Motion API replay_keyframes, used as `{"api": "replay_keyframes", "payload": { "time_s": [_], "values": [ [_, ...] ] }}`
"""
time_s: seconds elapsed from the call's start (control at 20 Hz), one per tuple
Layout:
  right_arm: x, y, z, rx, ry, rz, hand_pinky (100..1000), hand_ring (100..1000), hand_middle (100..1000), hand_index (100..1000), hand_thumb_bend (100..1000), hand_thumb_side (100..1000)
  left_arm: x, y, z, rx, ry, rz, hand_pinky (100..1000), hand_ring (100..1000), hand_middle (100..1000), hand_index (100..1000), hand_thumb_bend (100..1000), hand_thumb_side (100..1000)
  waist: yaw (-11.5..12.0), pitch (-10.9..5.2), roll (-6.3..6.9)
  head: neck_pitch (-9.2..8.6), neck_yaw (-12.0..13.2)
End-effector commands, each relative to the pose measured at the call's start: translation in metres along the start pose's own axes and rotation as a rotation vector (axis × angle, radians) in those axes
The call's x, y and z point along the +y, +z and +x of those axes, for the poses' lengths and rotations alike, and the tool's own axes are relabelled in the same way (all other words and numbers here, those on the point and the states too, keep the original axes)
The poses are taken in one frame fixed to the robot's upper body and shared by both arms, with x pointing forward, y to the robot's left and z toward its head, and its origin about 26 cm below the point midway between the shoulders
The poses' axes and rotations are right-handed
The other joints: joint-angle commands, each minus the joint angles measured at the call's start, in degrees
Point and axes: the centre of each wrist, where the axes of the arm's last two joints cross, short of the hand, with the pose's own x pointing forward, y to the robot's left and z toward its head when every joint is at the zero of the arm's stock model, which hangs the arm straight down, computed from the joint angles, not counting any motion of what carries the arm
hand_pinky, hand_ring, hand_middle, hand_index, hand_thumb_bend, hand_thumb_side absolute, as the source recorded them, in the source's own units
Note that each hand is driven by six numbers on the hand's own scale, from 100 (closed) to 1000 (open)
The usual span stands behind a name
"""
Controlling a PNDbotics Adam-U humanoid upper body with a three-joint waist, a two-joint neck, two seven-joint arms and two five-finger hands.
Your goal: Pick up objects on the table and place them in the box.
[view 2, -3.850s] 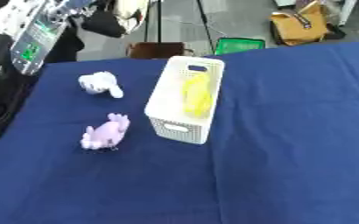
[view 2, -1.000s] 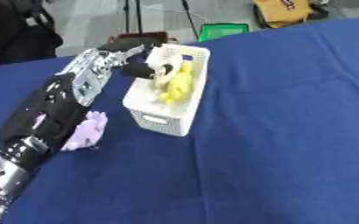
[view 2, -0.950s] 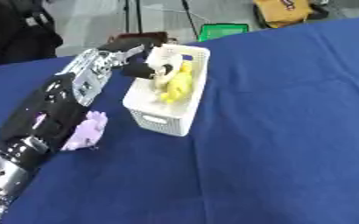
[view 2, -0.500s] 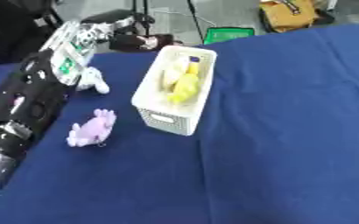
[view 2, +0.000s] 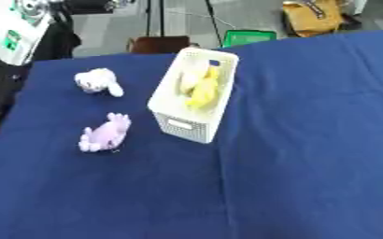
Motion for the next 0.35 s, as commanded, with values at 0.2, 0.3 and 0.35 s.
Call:
{"api": "replay_keyframes", "payload": {
  "time_s": [0.2, 0.3, 0.35],
  "values": [
    [-0.002, -0.008, 0.002, -0.034, 0.009, -0.028, 820, 839, 667, 754, 100, 879, 0.043, 0.048, -0.018, -0.053, -0.017, 0.239, 594, 719, 812, 943, 100, 1000, 0.96, -0.68, -1.34, -0.53, -0.56],
    [-0.002, -0.009, 0.002, -0.035, 0.01, -0.03, 820, 839, 667, 754, 100, 880, 0.046, 0.061, -0.022, -0.076, -0.007, 0.302, 624, 732, 821, 948, 100, 950, 0.99, -0.57, -1.47, -0.7, -0.55],
    [-0.002, -0.009, 0.002, -0.037, 0.012, -0.034, 820, 839, 667, 754, 100, 881, 0.045, 0.066, -0.023, -0.091, 0.006, 0.334, 631, 733, 819, 943, 105, 932, 1.16, -0.45, -1.69, -0.91, -0.67]
  ]
}}
